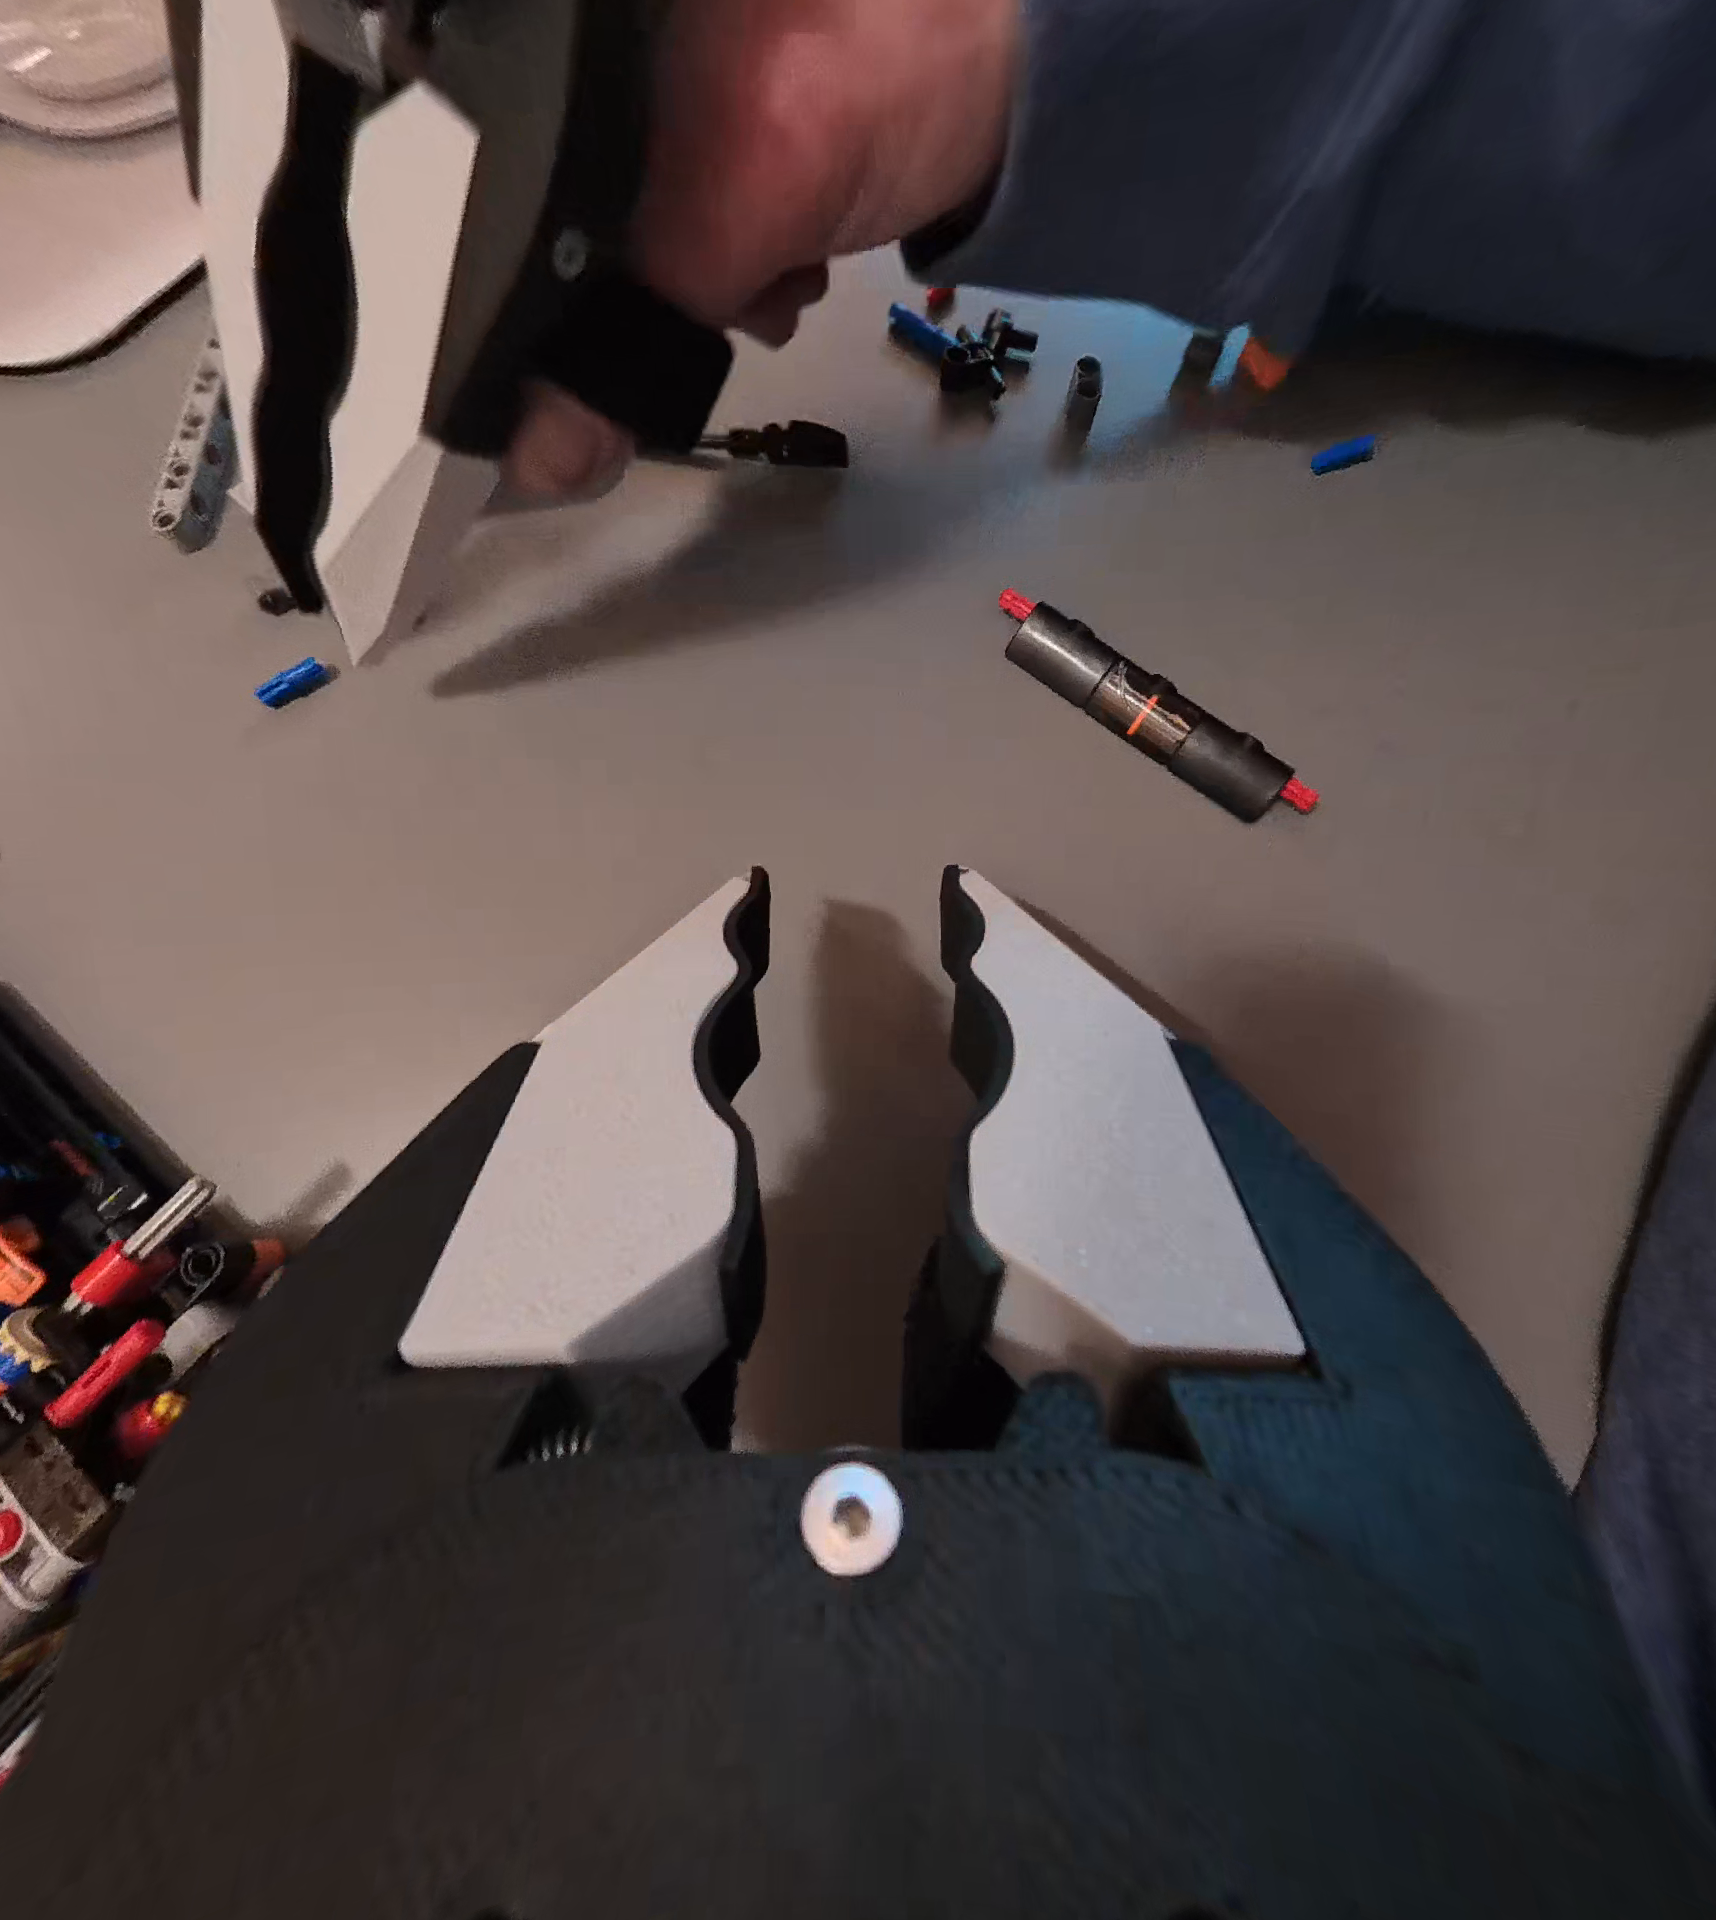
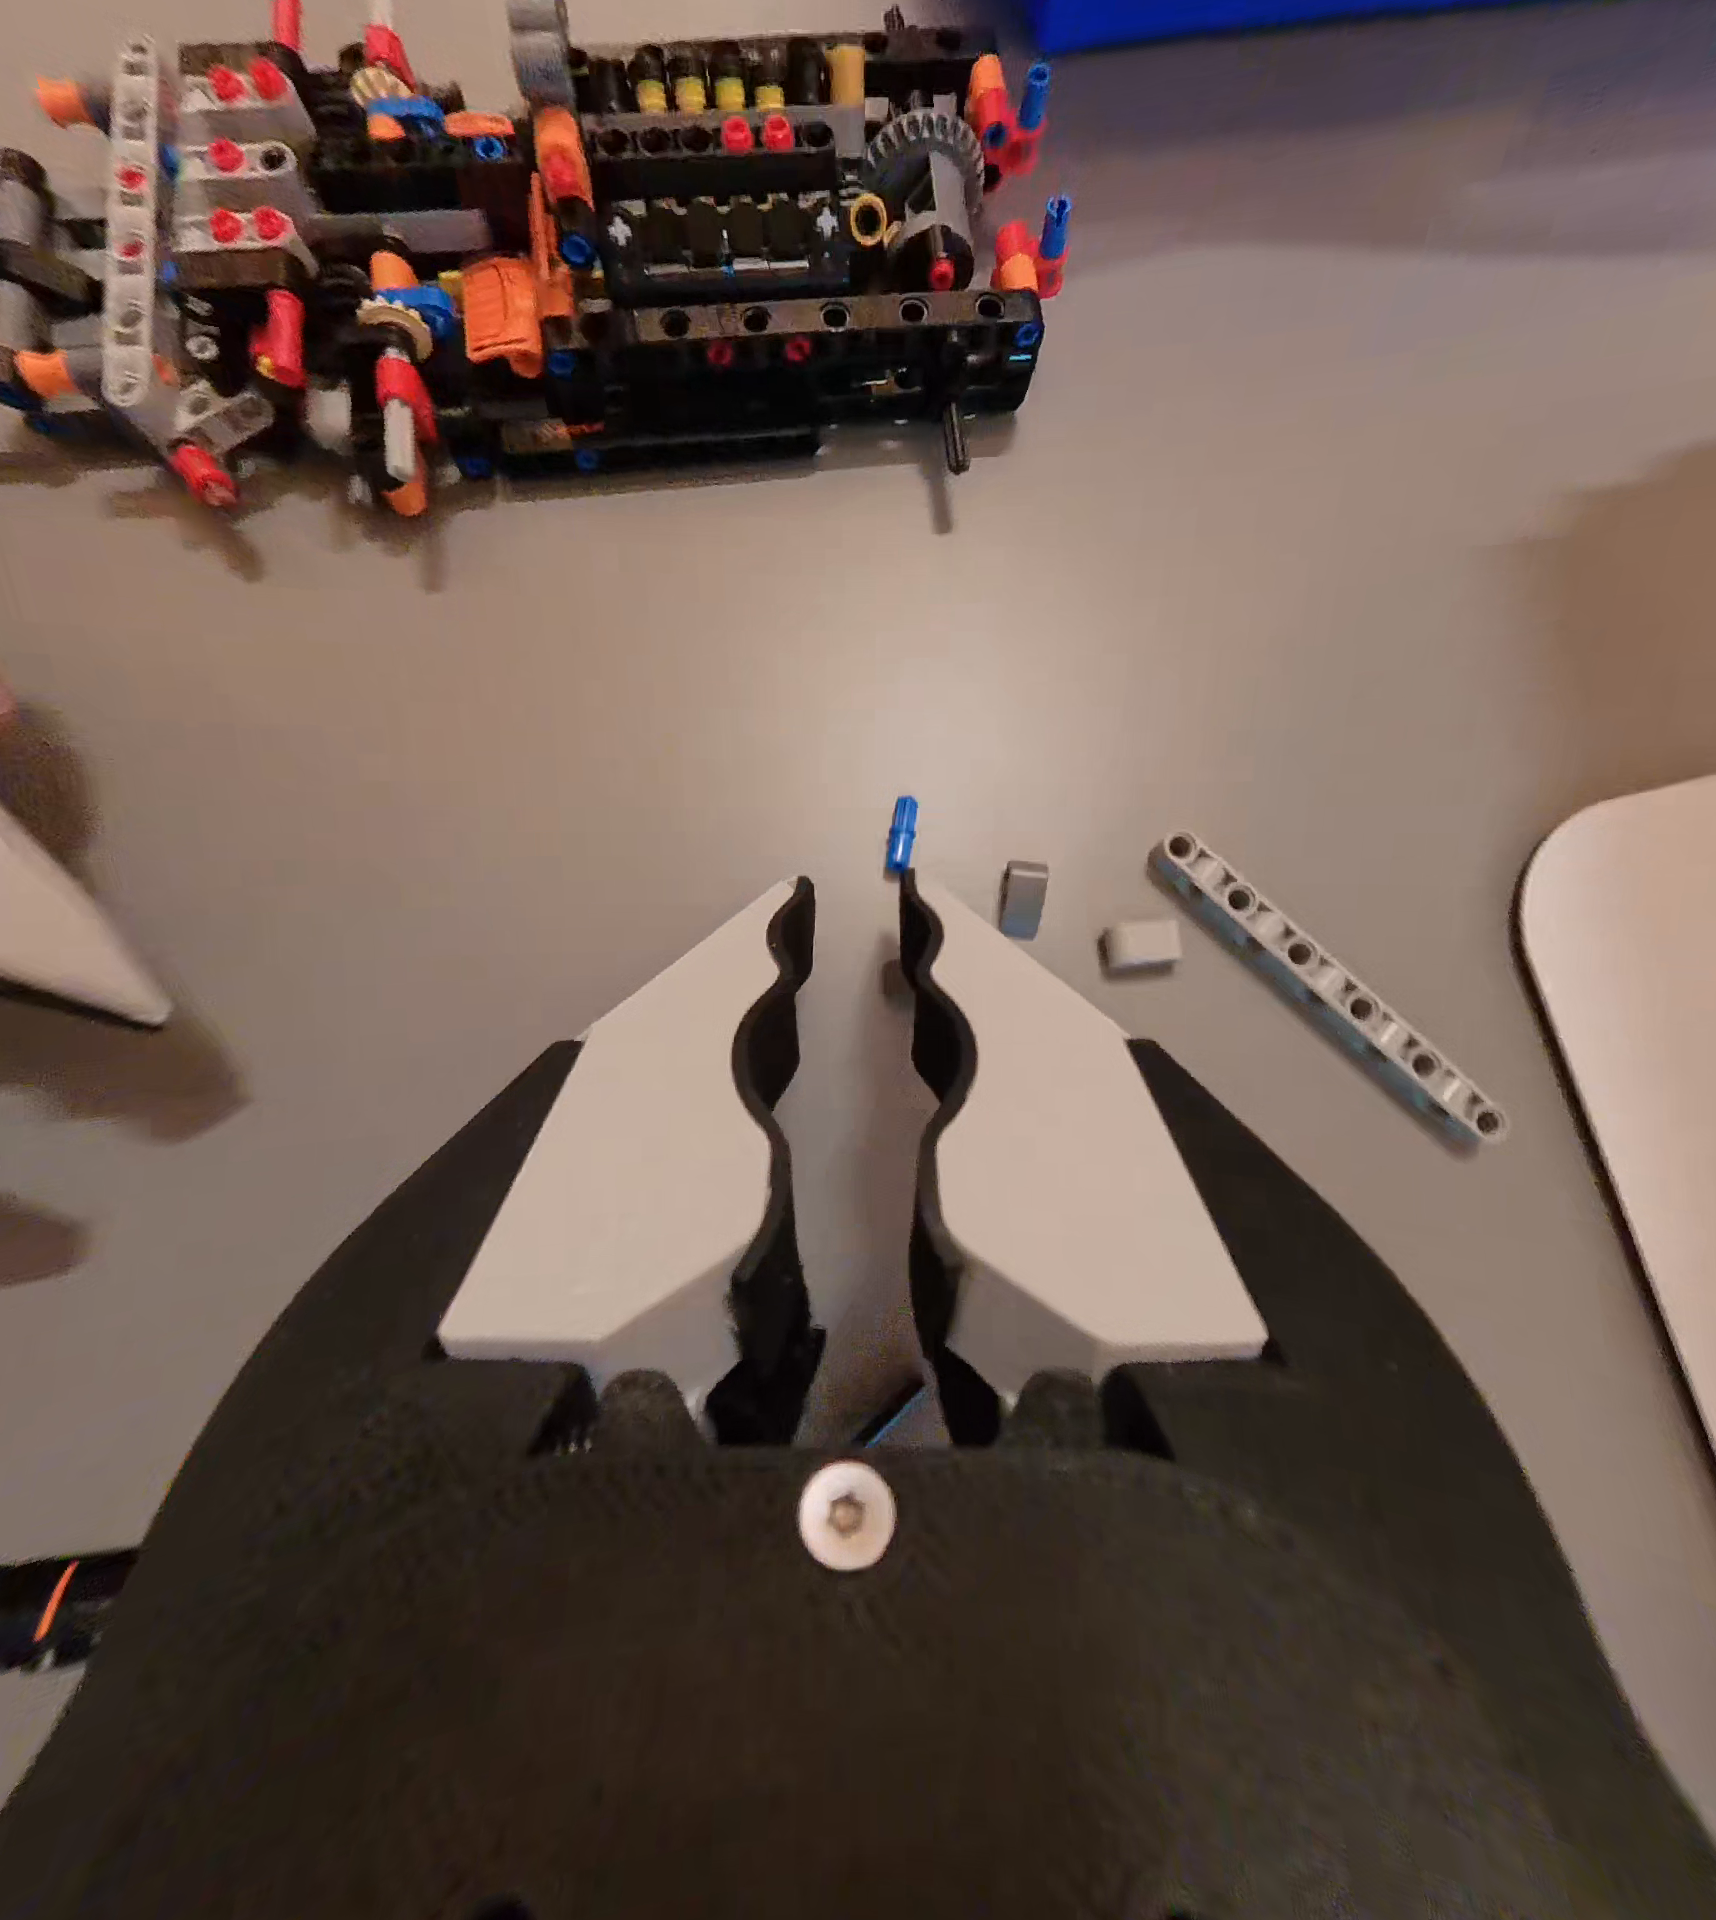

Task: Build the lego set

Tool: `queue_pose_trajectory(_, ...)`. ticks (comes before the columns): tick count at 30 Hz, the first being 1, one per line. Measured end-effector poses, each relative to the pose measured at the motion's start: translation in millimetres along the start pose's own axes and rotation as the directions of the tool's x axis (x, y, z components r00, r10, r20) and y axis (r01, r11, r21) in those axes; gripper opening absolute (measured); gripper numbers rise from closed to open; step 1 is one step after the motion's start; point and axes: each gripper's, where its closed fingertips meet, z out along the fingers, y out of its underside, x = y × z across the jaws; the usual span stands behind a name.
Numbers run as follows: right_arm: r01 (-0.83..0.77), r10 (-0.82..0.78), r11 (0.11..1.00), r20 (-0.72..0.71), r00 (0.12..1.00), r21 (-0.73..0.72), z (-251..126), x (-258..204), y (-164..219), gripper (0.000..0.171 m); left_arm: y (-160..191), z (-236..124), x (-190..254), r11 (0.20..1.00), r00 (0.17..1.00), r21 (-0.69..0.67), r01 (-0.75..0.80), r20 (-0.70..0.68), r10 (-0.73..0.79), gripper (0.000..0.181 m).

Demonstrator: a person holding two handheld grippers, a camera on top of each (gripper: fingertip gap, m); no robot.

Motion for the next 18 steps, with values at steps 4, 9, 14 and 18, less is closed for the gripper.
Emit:
queue_pose_trajectory(4,0.017,-0.017,0.999,-0.008,1.0,-0.028,11,3,0,0.013,-1,-3,-4,1.0,1.0,0.026,-0.008,-0.004,0.008,0.031)
queue_pose_trajectory(9,-0.001,0.002,0.999,0.003,1.0,-0.04,17,6,0,0.013,-3,-2,-3,0.999,0.999,0.051,-0.007,-0.032,0.008,0.031)
queue_pose_trajectory(14,-0.018,0.019,1.0,0.03,0.999,-0.026,21,5,-3,0.002,-5,-4,-2,0.998,0.999,0.061,-0.012,-0.037,0.014,0.03)
queue_pose_trajectory(18,-0.022,0.023,1.0,0.037,0.999,-0.021,19,3,-1,0.002,-6,-3,-1,0.998,0.999,0.063,-0.005,-0.036,0.008,0.03)
